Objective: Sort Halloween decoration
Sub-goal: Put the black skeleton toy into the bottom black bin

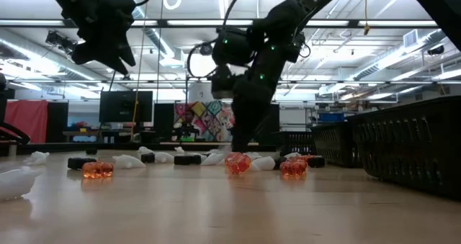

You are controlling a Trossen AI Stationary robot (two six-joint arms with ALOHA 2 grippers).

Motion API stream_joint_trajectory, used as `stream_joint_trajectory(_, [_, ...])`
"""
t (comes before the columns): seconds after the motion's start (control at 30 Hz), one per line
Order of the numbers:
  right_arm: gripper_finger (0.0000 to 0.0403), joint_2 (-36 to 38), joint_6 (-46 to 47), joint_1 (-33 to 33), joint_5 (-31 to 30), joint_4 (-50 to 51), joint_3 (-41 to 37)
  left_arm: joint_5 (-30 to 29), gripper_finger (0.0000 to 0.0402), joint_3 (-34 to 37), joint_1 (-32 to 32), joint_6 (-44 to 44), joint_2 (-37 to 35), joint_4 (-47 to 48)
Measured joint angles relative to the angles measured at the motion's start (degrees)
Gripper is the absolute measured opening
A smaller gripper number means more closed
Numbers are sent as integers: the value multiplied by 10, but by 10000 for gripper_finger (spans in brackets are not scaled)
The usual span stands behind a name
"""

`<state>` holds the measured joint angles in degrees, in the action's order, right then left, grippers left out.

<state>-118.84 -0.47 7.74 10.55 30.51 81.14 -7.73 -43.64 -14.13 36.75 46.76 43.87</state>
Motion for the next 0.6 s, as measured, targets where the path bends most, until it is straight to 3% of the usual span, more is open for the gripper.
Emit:
stream_joint_trajectory(0.3, [148, -15, -7, -1, -4, 4, 2, 13, 172, 0, 0, 15, 0, 5])
stream_joint_trajectory(0.6, [72, -13, -12, -1, -10, 22, 2, 14, 172, 0, 0, 14, 0, 6])
